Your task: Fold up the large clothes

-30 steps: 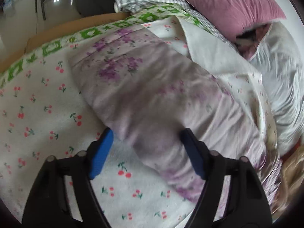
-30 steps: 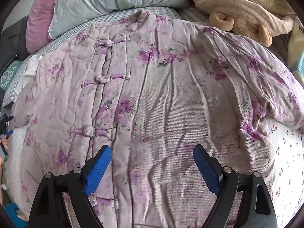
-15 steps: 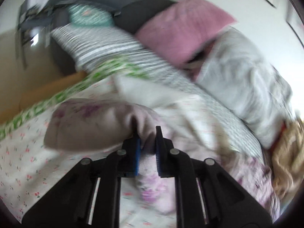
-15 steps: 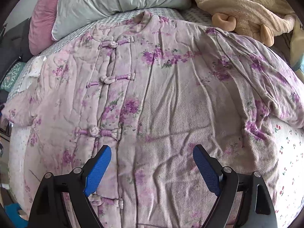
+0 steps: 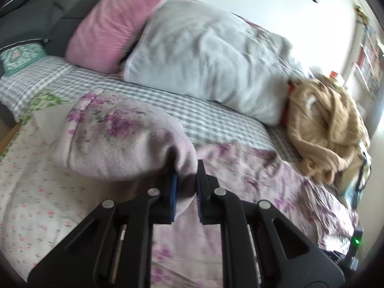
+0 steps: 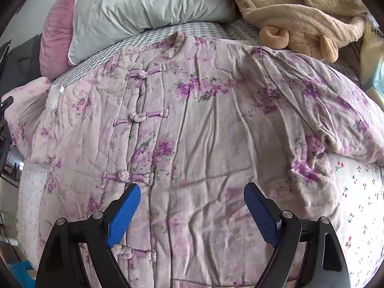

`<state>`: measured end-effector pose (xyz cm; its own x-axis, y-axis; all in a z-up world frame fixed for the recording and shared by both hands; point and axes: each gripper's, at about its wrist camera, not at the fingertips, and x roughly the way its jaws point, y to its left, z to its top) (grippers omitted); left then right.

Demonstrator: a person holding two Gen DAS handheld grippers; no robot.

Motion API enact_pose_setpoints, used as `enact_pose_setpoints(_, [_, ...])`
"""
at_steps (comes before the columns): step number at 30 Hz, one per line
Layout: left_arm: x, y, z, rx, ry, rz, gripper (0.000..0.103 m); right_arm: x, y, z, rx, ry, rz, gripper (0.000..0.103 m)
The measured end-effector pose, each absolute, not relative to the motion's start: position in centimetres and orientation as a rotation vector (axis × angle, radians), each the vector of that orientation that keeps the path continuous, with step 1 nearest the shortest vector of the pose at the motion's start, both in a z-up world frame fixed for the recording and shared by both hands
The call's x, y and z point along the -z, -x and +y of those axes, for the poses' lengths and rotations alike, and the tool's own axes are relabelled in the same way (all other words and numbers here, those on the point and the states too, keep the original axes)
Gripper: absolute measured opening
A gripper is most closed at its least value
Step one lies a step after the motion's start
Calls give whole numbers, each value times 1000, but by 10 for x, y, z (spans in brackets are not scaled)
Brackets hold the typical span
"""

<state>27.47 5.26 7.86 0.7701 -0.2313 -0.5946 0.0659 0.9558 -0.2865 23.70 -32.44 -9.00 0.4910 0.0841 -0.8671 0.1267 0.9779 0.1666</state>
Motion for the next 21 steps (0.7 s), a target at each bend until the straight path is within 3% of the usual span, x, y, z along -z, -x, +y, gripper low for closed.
enact_pose_setpoints(7, [-62,-261,-49,407,161,770,15,92,-236,-340,51,-259,1059,89])
enact_pose_setpoints(13, [-16,-240,-108,585,-23,955,21,97,-238,-345,71,-279,1061,89])
enact_pose_setpoints(14, [-13,-236,-112,585,-56,963,35,97,-239,-345,72,-279,1061,89])
enact_pose_setpoints(15, [-12,-231,-114,574,-88,967,61,97,-239,-345,73,-278,1061,89])
enact_pose_setpoints(17, [-16,-221,-110,517,-110,940,85,98,-240,-345,75,-273,1058,89])
enact_pose_setpoints(21, [-23,-215,-92,457,-95,932,85,99,-242,-339,74,-270,1056,89])
